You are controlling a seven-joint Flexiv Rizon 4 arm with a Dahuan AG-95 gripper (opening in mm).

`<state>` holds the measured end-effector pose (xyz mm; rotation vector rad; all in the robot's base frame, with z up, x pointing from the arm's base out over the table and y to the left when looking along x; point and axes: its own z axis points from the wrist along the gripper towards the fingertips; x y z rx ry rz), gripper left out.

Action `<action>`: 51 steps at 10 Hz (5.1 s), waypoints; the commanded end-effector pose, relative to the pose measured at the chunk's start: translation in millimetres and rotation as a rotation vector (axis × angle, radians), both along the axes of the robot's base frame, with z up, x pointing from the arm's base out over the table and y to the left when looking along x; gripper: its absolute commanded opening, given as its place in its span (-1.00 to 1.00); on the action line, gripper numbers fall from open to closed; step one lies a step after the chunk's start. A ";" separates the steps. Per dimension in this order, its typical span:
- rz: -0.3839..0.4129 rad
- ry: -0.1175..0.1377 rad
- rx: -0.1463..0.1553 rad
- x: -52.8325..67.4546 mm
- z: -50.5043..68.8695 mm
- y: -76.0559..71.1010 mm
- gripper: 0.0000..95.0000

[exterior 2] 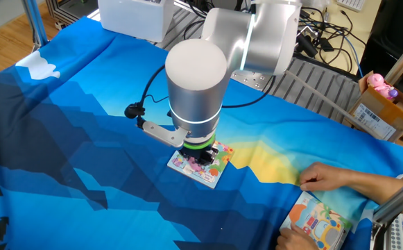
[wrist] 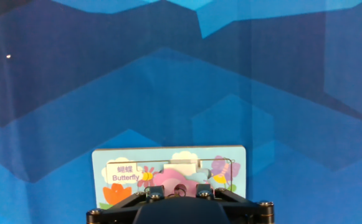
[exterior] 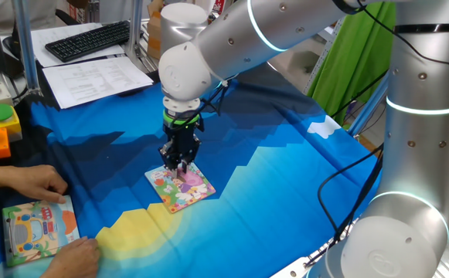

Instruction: Assemble one piece of a puzzle

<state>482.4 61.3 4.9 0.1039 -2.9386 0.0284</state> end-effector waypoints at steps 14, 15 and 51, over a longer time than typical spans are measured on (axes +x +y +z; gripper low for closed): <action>-0.006 -0.003 0.000 1.3 -1.6 -1.7 -1.00; -0.003 -0.004 -0.007 1.4 -1.8 -4.2 -1.00; -0.031 0.026 0.006 6.8 -7.6 3.3 -1.00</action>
